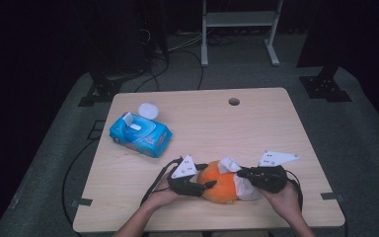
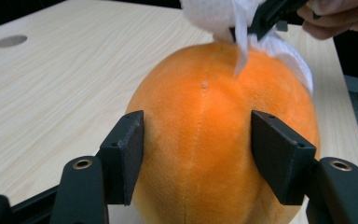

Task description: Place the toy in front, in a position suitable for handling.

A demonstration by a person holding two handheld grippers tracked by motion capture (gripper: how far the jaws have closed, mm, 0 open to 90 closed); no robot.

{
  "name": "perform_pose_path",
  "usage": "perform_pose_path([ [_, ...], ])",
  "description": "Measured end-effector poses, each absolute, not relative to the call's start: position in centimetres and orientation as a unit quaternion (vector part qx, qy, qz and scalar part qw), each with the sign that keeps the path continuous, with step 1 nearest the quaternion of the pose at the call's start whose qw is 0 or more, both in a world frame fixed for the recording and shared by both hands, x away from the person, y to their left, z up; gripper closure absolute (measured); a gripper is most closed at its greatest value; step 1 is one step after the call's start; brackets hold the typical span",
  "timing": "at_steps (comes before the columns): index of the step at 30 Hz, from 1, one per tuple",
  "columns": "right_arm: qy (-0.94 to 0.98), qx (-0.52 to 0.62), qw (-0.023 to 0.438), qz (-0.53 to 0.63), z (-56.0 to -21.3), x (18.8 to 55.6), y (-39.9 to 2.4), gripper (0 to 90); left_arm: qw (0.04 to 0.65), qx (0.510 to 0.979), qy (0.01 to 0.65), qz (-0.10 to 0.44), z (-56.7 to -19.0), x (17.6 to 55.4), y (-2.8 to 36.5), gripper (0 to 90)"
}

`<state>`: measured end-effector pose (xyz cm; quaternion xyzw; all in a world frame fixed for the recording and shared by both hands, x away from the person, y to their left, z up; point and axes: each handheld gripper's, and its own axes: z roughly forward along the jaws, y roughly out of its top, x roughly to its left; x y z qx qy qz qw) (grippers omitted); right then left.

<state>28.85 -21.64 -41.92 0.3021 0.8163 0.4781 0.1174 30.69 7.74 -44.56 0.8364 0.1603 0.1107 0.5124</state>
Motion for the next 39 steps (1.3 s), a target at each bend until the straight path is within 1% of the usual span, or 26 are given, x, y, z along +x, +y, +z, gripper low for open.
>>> perform_pose_path([
  [2,0.812,0.312,0.119,0.479,-41.9,28.7,-22.1,85.6,0.515,0.834,0.165,0.108,-44.5,30.8,8.1,36.0],
  [3,0.811,0.309,0.117,0.483,-41.8,28.5,-22.1,85.6,0.519,0.831,0.168,0.109,-44.4,30.8,8.2,33.9],
  [5,0.810,0.299,0.114,0.491,-41.5,28.3,-21.6,85.6,0.539,0.819,0.171,0.101,-43.8,30.8,8.2,25.0],
  [7,0.813,0.291,0.113,0.491,-41.6,28.3,-20.8,85.6,0.543,0.816,0.171,0.104,-43.4,30.6,7.6,19.1],
  [8,0.810,0.289,0.106,0.499,-41.6,28.4,-20.5,85.5,0.542,0.817,0.167,0.103,-43.4,30.5,7.4,19.2],
  [9,0.809,0.286,0.104,0.503,-41.5,28.4,-20.2,85.5,0.535,0.822,0.163,0.105,-43.6,30.4,7.1,21.4],
  [11,0.813,0.284,0.112,0.496,-41.5,28.4,-20.0,85.5,0.524,0.828,0.163,0.115,-44.0,30.4,7.1,29.8],
  [14,0.808,0.301,0.094,0.498,-42.1,29.0,-20.8,85.6,0.523,0.827,0.172,0.112,-44.4,30.8,7.5,33.7],
  [16,0.808,0.323,0.095,0.483,-42.6,29.5,-21.6,85.5,0.526,0.824,0.179,0.106,-44.5,31.1,8.0,34.1],
  [19,0.799,0.345,0.082,0.485,-43.2,29.8,-22.4,85.5,0.529,0.822,0.186,0.099,-44.7,31.3,8.6,34.6],
  [23,0.794,0.317,0.079,0.513,-42.2,29.1,-21.6,85.5,0.529,0.822,0.184,0.099,-44.7,31.4,8.7,34.6],
  [28,0.806,0.329,0.056,0.489,-43.3,29.6,-21.4,85.4,0.527,0.823,0.187,0.095,-44.8,31.2,8.8,34.9],
  [30,0.808,0.336,0.056,0.481,-43.3,29.7,-21.7,85.4,0.526,0.824,0.186,0.096,-44.7,31.0,8.5,35.3],
  [32,0.807,0.337,0.070,0.479,-42.9,29.5,-21.7,85.4,0.527,0.824,0.185,0.096,-44.8,30.9,8.3,35.8],
  [36,0.800,0.315,0.073,0.505,-41.9,29.1,-21.1,85.3,0.528,0.824,0.183,0.096,-44.9,30.9,8.3,35.8],
  [39,0.807,0.323,0.066,0.490,-42.7,29.5,-21.1,85.4,0.529,0.822,0.186,0.096,-45.0,30.9,8.2,35.8],
])
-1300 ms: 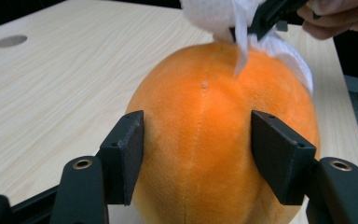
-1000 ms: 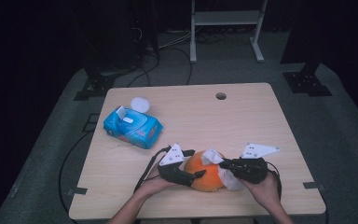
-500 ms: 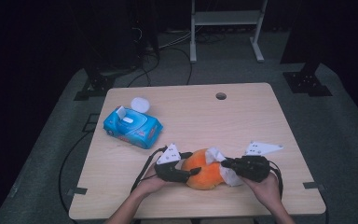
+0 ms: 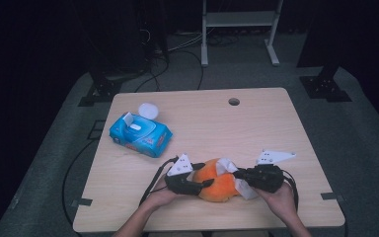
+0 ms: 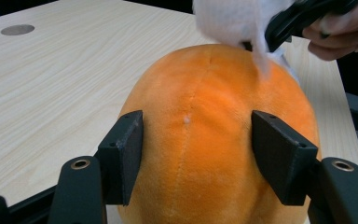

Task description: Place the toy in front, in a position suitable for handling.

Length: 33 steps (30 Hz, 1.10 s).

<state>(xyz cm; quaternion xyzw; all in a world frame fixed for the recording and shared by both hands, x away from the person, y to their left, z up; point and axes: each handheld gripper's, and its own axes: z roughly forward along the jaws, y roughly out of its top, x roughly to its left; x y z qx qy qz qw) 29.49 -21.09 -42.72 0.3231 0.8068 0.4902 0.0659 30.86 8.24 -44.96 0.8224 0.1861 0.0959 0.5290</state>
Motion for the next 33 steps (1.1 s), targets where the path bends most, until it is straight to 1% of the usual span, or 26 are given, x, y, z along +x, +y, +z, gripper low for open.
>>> perform_pose_path([
  [4,0.801,0.333,0.074,0.491,-42.5,29.5,-21.6,85.4,0.530,0.823,0.181,0.095,-44.9,30.7,8.1,35.6],
  [8,0.799,0.301,0.081,0.514,-41.3,28.9,-20.8,85.4,0.528,0.825,0.171,0.102,-44.8,30.2,7.6,35.7],
  [12,0.807,0.317,0.068,0.494,-42.5,29.4,-20.9,85.4,0.527,0.826,0.169,0.105,-44.8,30.1,7.5,35.7],
  [15,0.808,0.334,0.075,0.479,-42.9,29.7,-21.6,85.5,0.526,0.827,0.168,0.105,-44.8,30.0,7.4,35.7],
  [18,0.801,0.321,0.080,0.500,-42.1,29.3,-21.4,85.4,0.525,0.829,0.164,0.103,-44.8,29.9,7.4,35.7],
  [21,0.804,0.291,0.087,0.511,-41.3,28.8,-20.3,85.1,0.524,0.830,0.158,0.106,-44.8,29.8,7.2,35.7],
  [23,0.812,0.288,0.090,0.499,-41.6,28.8,-19.9,85.2,0.525,0.830,0.159,0.105,-44.8,29.8,7.2,35.7],
  [26,0.813,0.308,0.080,0.488,-42.2,29.3,-20.6,85.3,0.525,0.830,0.159,0.102,-44.8,29.6,6.9,35.7],
  [29,0.807,0.319,0.096,0.488,-41.7,29.1,-21.1,85.3,0.525,0.832,0.152,0.102,-44.7,29.3,6.6,35.7],
  [31,0.800,0.301,0.095,0.510,-41.1,28.7,-20.8,85.2,0.525,0.832,0.148,0.103,-44.7,29.2,6.4,35.6],
  [33,0.807,0.285,0.099,0.508,-40.8,28.4,-20.0,85.2,0.526,0.831,0.146,0.103,-44.7,29.1,6.2,35.4],
])
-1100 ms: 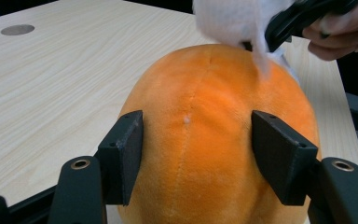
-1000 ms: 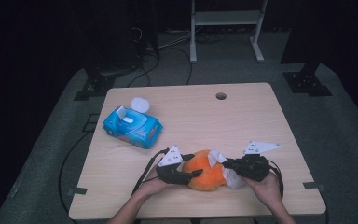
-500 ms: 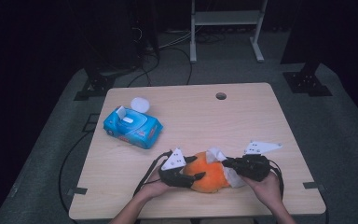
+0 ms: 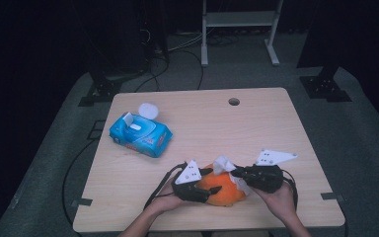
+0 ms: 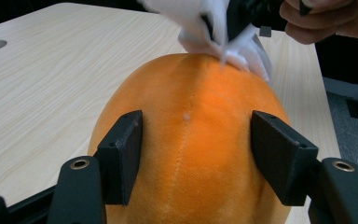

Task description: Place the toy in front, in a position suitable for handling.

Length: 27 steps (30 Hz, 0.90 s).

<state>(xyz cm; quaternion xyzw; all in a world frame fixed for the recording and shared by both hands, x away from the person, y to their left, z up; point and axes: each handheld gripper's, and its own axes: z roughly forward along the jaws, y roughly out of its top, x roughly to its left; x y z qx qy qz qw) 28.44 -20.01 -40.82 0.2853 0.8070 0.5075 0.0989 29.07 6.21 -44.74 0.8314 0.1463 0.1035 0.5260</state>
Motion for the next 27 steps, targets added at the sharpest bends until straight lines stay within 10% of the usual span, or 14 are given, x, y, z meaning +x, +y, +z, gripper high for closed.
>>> perform_pose_path([
  [11,0.826,0.296,0.083,0.472,-42.2,28.9,-20.6,85.3,0.530,0.826,0.180,0.067,-44.6,29.8,6.9,13.1],
  [20,0.811,0.275,0.091,0.508,-40.6,28.3,-19.8,85.2,0.534,0.822,0.158,0.117,-44.4,28.8,6.0,35.4],
  [27,0.817,0.298,0.076,0.487,-41.7,28.9,-21.3,85.3,0.547,0.810,0.189,0.095,-44.5,29.6,6.3,17.6],
])
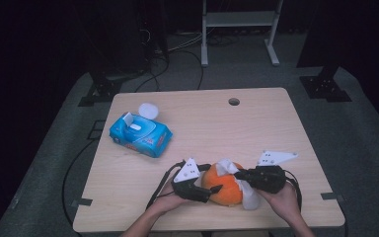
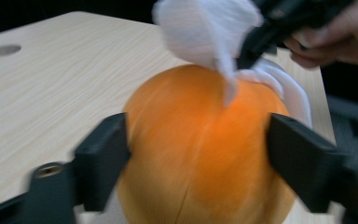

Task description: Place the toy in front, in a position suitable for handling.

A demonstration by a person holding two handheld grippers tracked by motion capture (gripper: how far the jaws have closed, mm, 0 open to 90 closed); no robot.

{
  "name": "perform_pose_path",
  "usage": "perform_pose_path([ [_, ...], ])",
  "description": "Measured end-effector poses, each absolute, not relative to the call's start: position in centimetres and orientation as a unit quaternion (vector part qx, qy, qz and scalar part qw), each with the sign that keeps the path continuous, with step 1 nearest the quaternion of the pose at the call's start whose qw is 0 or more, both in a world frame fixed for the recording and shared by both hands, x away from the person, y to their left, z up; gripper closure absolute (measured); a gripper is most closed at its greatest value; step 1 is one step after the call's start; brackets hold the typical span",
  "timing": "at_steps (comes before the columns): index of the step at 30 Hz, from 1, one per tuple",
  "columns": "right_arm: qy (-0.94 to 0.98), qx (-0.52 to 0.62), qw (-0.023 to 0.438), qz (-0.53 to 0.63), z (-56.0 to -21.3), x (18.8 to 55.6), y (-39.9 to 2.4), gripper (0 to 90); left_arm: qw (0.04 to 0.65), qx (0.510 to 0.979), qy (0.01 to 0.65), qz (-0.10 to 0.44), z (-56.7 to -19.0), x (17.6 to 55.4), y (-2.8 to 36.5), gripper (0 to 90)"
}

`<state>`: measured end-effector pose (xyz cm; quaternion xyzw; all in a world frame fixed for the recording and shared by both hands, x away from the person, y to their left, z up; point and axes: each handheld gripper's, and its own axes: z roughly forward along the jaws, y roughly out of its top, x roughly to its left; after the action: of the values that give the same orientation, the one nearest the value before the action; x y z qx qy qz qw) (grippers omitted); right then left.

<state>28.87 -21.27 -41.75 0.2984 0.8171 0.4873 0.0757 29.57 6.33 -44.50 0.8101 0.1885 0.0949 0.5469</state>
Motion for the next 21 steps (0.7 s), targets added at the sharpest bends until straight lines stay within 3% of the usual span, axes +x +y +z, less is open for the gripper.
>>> perform_pose_path([
  [3,0.815,0.292,0.085,0.493,-41.1,28.6,-21.1,85.3,0.545,0.810,0.207,0.061,-45.2,30.0,6.3,13.6],
  [7,0.807,0.268,0.090,0.518,-40.1,28.0,-20.1,85.3,0.546,0.811,0.186,0.097,-44.4,29.1,5.8,33.0],
  [12,0.811,0.258,0.105,0.515,-39.7,27.6,-19.7,85.3,0.552,0.805,0.151,0.157,-43.7,28.0,5.2,38.2],
  [14,0.811,0.269,0.102,0.510,-40.0,27.8,-20.3,85.3,0.551,0.807,0.160,0.142,-43.9,28.4,5.5,35.8],
  [19,0.819,0.296,0.077,0.485,-41.9,28.8,-21.7,85.3,0.542,0.807,0.214,0.099,-44.1,29.6,6.2,11.2],
  [21,0.822,0.293,0.071,0.484,-41.7,28.7,-21.6,85.3,0.536,0.810,0.227,0.075,-44.5,30.0,6.2,10.1],
])
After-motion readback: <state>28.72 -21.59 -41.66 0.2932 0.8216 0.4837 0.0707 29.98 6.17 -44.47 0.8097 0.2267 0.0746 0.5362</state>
